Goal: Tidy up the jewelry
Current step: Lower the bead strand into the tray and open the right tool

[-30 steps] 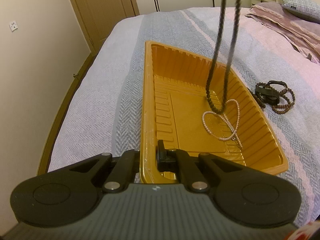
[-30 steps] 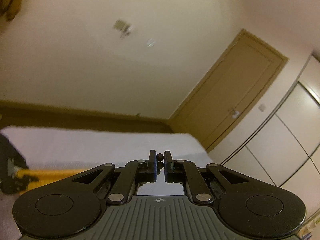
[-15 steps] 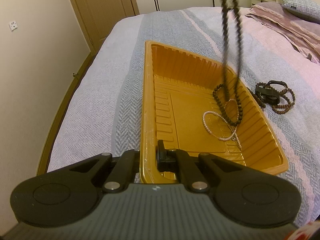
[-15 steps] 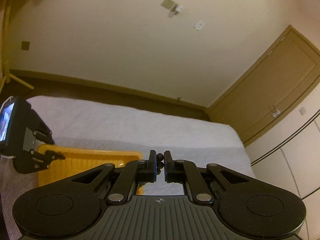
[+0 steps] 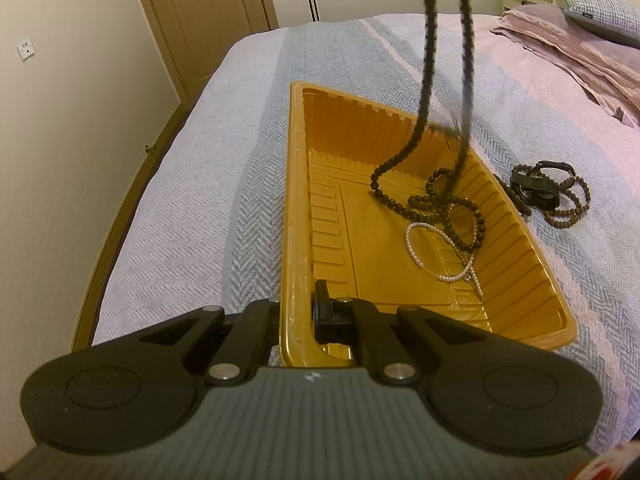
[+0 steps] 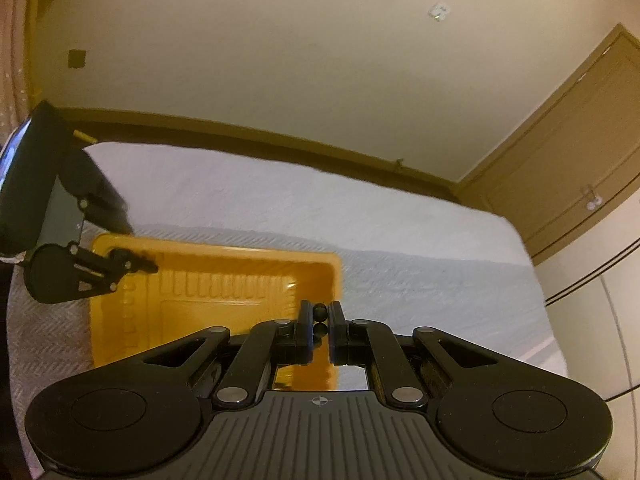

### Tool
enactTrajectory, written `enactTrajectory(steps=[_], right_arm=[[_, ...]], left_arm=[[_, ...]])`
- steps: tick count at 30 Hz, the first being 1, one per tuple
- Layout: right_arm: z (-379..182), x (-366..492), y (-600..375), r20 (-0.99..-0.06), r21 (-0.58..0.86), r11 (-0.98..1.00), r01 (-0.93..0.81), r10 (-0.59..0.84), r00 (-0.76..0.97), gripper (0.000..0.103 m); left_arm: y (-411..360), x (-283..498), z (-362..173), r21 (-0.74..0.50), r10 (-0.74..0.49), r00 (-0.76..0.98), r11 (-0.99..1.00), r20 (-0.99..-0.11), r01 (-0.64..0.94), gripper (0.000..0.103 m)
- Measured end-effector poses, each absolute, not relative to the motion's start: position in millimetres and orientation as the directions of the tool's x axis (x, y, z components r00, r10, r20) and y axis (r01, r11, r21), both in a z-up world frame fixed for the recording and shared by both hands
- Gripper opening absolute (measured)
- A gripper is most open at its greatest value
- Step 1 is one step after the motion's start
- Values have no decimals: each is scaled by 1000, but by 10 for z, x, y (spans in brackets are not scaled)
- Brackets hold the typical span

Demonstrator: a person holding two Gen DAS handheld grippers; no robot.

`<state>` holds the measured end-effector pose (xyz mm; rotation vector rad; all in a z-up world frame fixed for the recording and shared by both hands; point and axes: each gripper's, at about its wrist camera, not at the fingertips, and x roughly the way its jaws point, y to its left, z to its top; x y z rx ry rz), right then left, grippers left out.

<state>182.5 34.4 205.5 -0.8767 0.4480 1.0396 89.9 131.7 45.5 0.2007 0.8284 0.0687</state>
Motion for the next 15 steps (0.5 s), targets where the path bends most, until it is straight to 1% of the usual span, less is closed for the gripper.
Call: enactTrajectory(steps=[11, 15], right_arm=[[1559, 1758, 555, -815, -332, 88, -939, 475, 332, 7], [1398, 1765, 593, -838, -318, 70, -945, 446, 315, 7]], left_arm=[[1336, 899, 433, 196, 134, 675, 980, -726, 16, 2], [1357, 895, 432, 190, 130, 673, 982, -728, 16, 2]])
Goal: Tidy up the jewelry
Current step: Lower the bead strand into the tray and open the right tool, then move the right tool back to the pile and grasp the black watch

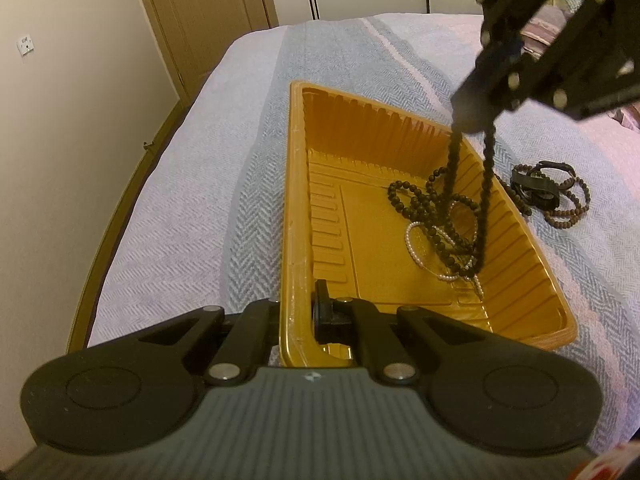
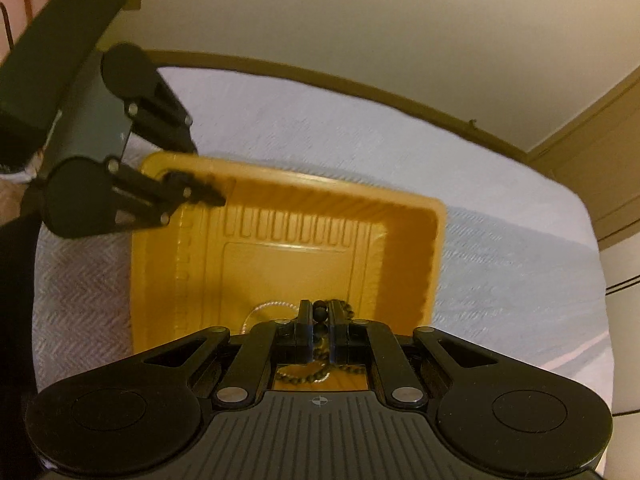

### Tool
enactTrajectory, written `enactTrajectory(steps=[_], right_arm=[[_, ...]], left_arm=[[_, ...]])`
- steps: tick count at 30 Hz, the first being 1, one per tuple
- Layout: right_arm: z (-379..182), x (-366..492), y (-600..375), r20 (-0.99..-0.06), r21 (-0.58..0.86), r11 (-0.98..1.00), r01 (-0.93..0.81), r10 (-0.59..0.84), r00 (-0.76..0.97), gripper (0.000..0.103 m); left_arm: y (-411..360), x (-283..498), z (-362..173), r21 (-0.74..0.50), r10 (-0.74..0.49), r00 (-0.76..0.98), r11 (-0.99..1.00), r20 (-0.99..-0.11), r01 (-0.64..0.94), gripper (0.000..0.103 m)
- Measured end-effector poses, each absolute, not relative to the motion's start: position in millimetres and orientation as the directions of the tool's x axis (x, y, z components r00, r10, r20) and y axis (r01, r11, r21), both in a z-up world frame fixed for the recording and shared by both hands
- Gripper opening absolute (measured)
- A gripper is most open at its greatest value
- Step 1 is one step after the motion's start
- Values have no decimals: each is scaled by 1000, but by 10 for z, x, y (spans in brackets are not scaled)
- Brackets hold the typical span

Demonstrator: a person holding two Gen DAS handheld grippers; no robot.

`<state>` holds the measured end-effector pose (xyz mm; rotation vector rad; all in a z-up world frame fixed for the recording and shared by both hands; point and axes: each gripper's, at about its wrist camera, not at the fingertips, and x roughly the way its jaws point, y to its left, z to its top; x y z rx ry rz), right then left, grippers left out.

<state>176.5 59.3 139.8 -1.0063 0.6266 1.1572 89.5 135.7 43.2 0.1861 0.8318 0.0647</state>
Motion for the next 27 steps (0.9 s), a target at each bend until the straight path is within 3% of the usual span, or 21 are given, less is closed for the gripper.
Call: enactTrajectory(steps=[27], right_arm=[[1187, 1789, 478, -829, -234, 65, -970, 507, 234, 7]], left_arm=[[1423, 919, 399, 174, 122, 664, 985, -737, 12, 3]])
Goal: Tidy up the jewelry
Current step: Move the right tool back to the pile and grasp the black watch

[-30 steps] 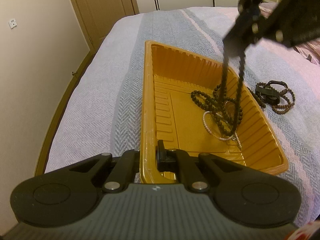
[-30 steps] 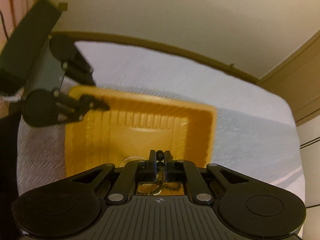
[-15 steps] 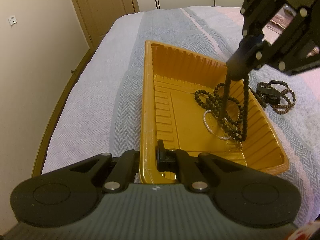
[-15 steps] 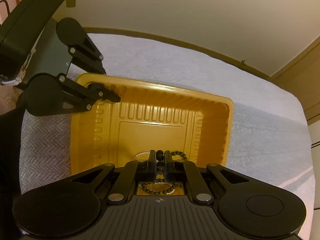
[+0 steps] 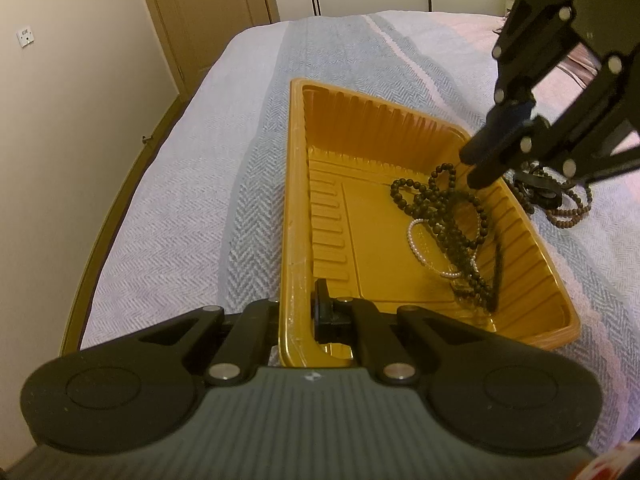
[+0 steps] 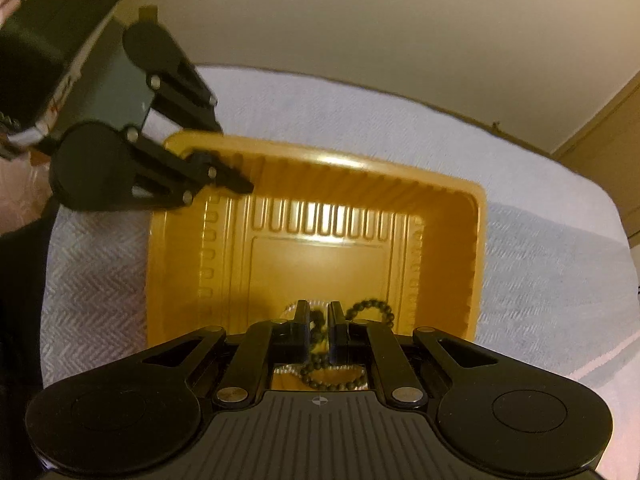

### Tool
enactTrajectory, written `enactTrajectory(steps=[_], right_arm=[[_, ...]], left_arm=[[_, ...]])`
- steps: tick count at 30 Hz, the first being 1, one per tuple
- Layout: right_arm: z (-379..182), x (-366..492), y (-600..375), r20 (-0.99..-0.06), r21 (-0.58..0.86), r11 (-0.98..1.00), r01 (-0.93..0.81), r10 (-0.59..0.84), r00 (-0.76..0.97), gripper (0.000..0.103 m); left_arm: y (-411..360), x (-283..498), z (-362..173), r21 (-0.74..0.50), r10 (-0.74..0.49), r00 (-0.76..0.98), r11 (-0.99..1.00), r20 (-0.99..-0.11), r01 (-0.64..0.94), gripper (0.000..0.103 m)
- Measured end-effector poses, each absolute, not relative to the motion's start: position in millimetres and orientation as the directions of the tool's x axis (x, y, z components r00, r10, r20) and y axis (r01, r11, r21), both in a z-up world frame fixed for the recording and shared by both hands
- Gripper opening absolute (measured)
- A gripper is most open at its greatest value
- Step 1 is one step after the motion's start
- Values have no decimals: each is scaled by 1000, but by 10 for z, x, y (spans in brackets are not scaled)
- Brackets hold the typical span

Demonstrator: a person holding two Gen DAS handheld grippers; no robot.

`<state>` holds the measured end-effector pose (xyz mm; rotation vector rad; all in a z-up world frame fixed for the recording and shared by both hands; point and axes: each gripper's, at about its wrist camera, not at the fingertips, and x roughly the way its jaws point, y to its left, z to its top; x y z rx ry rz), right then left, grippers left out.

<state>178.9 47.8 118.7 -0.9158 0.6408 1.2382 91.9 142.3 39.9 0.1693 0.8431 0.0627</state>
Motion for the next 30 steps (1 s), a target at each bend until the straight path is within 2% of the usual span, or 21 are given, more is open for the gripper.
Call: enactTrajectory(steps=[3, 7, 8, 14, 21, 26, 30], right_arm=[[1251, 1849, 401, -819, -201, 109, -974, 527, 228, 8], [1352, 1931, 164, -776, -177, 196, -965, 575, 259, 20], [1375, 1944, 79, -761, -168, 235, -957, 587, 277, 25], [1250, 2001, -731, -671, -41, 544, -838, 606, 426, 33], [666, 2003, -1909, -636, 146, 855, -498, 467, 614, 34], [230, 1918, -2417, -649, 251, 907, -337, 416, 637, 35], [-37, 1834, -2472, -652, 261, 915, -307, 402, 643, 35]], left_arm=[[1427, 913, 408, 173, 121, 665, 985, -737, 13, 3], [1427, 917, 410, 171, 120, 665, 985, -737, 11, 3], [1423, 915, 412, 171, 120, 665, 985, -737, 12, 3], [1425, 911, 402, 167, 117, 667, 986, -736, 12, 3], [1409, 904, 403, 172, 121, 669, 985, -734, 11, 2], [1399, 902, 407, 176, 125, 668, 984, -734, 9, 2], [1395, 907, 407, 176, 126, 667, 984, -734, 8, 2]])
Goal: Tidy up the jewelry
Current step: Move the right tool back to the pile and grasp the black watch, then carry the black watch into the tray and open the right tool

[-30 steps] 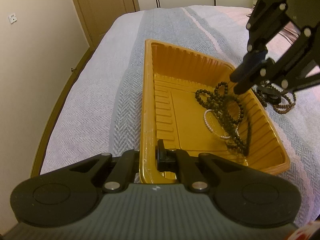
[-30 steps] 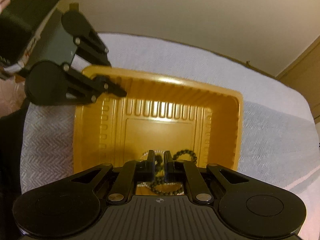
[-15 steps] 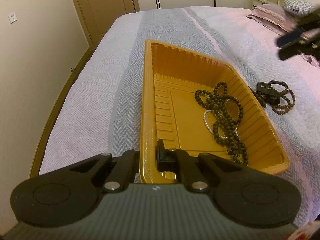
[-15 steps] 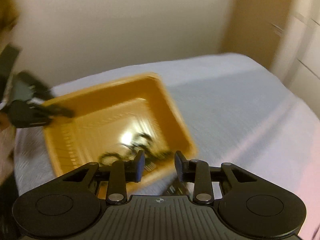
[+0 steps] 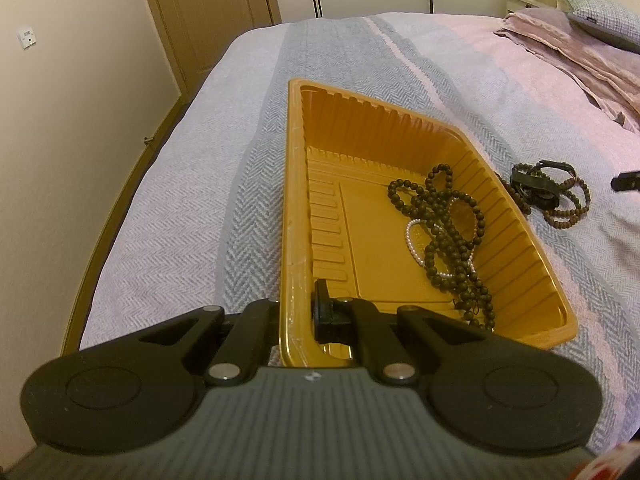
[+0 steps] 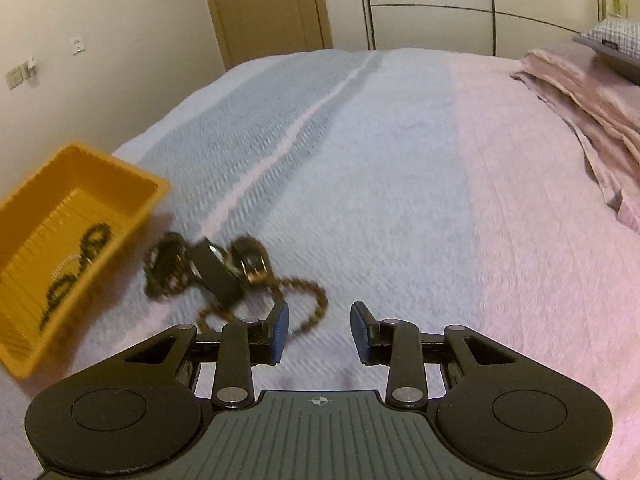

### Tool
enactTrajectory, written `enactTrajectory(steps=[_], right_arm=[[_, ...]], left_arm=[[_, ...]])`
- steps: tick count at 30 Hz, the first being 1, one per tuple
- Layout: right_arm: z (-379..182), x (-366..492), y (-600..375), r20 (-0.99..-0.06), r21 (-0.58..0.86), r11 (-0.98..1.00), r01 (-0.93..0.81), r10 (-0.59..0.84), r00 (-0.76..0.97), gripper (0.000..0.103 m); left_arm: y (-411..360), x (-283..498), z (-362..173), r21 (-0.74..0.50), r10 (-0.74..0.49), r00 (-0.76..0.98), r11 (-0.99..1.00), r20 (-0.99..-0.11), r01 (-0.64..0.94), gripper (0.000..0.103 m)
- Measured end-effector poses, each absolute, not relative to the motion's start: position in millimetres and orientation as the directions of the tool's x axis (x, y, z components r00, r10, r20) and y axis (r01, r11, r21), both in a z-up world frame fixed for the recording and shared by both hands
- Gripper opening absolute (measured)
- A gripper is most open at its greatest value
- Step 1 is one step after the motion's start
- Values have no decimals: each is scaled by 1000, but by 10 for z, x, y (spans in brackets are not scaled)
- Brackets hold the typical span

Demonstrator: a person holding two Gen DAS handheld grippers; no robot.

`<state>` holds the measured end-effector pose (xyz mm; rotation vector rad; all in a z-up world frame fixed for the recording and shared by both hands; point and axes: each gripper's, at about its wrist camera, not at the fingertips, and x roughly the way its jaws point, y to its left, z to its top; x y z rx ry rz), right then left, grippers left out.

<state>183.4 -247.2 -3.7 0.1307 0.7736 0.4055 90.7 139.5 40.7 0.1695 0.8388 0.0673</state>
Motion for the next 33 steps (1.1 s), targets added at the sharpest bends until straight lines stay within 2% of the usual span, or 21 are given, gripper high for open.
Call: enactTrajectory(steps=[8, 16, 18, 20, 21, 33], right_arm=[[-173, 1925, -2151, -629, 207, 887, -413, 444, 638, 35], [-224, 2151, -1855, -644, 125, 878, -462, 426, 636, 34], [-235, 2190, -1789, -652, 87, 882, -464, 403, 643, 30], [-239, 2234, -1748, -660, 74, 880, -469, 396, 639, 18], [-235, 2251, -1737, -663, 75, 878, -472, 398, 634, 16], [32, 2087, -1773, -633, 51, 897, -439, 369, 681, 15]], left_arm=[[1390, 921, 392, 179, 131, 662, 984, -738, 6, 2], [1391, 919, 378, 183, 133, 659, 983, -741, 7, 2], [1391, 917, 377, 184, 134, 658, 983, -741, 7, 2], [1391, 917, 378, 183, 133, 659, 983, -741, 7, 2], [1392, 917, 377, 183, 133, 658, 983, -741, 7, 2], [1398, 916, 341, 182, 135, 650, 983, -748, 4, 3]])
